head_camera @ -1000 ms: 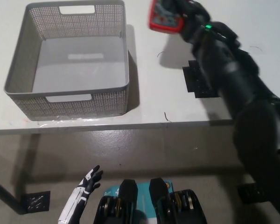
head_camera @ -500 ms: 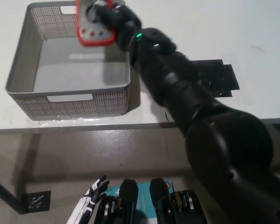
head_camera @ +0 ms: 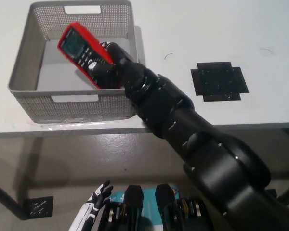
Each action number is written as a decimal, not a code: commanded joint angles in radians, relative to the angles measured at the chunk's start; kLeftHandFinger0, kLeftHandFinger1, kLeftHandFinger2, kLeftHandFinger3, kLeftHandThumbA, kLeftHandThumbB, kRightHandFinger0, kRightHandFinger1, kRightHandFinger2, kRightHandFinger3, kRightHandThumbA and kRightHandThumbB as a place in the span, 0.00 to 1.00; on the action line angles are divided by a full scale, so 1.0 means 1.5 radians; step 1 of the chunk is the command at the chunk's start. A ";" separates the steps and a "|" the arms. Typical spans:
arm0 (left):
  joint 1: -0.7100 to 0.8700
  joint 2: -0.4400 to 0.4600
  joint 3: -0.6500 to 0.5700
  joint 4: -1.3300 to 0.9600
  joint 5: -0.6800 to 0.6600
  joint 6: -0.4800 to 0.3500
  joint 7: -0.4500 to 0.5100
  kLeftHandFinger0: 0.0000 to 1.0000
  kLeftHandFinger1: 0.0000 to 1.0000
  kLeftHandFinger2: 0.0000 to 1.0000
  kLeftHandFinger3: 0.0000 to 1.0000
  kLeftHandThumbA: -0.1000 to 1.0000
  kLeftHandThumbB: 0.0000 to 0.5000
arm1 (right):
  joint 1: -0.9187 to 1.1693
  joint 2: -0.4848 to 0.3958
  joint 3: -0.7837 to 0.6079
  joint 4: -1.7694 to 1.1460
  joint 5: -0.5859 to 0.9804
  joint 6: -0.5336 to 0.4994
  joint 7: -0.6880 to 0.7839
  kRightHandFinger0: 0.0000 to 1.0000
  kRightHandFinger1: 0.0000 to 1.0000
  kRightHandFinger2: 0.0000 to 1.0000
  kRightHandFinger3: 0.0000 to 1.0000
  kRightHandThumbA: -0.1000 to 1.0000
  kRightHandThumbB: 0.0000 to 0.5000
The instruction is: Use the right hand to pick up a multimeter on the right side and put it into a container on the left side
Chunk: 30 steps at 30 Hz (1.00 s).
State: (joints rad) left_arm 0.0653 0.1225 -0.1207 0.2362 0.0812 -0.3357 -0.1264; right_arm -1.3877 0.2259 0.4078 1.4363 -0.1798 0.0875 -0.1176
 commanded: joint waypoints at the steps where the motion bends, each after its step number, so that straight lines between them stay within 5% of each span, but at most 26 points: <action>1: -0.005 0.024 -0.012 -0.054 -0.005 -0.005 -0.032 1.00 1.00 1.00 1.00 1.00 0.88 | -0.074 -0.013 0.108 -0.017 -0.141 -0.035 -0.025 0.90 1.00 1.00 1.00 0.64 0.72; 2: -0.005 0.025 -0.014 -0.056 -0.004 -0.003 -0.033 1.00 1.00 1.00 1.00 1.00 0.87 | -0.073 -0.014 0.108 -0.018 -0.131 -0.037 -0.018 1.00 1.00 1.00 1.00 0.66 0.74; 8: -0.006 0.035 -0.019 -0.065 0.007 -0.004 -0.030 1.00 1.00 1.00 1.00 1.00 0.87 | -0.071 -0.021 0.108 -0.023 -0.113 -0.041 0.022 1.00 1.00 1.00 1.00 0.92 0.98; 11: -0.007 0.038 -0.020 -0.063 0.008 -0.002 -0.031 1.00 1.00 1.00 1.00 1.00 0.89 | -0.074 -0.028 0.095 -0.026 -0.105 -0.045 0.036 1.00 1.00 1.00 1.00 0.99 1.00; 17: -0.006 0.036 -0.019 -0.060 0.020 -0.010 -0.024 1.00 1.00 1.00 1.00 1.00 0.87 | -0.092 -0.046 0.029 -0.040 -0.061 -0.071 0.062 1.00 1.00 1.00 1.00 1.00 1.00; 23: -0.009 0.033 -0.020 -0.058 0.018 -0.011 -0.025 1.00 1.00 1.00 1.00 1.00 0.96 | -0.127 -0.099 -0.176 -0.123 0.081 -0.138 0.102 1.00 1.00 1.00 1.00 1.00 1.00; 28: -0.001 0.034 -0.015 -0.054 0.020 -0.009 -0.019 1.00 1.00 1.00 1.00 1.00 0.99 | -0.069 -0.147 -0.290 -0.328 0.164 -0.103 0.186 1.00 1.00 1.00 1.00 1.00 0.97; 30: -0.001 0.034 -0.013 -0.051 0.015 -0.013 -0.019 1.00 1.00 1.00 1.00 1.00 0.97 | -0.002 -0.173 -0.303 -0.499 0.188 -0.039 0.216 1.00 1.00 1.00 1.00 1.00 0.97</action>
State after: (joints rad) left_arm 0.0576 0.1606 -0.1481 0.1720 0.0996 -0.3305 -0.1586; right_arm -1.4466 0.0523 0.0656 1.1000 -0.1105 -0.0213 0.0374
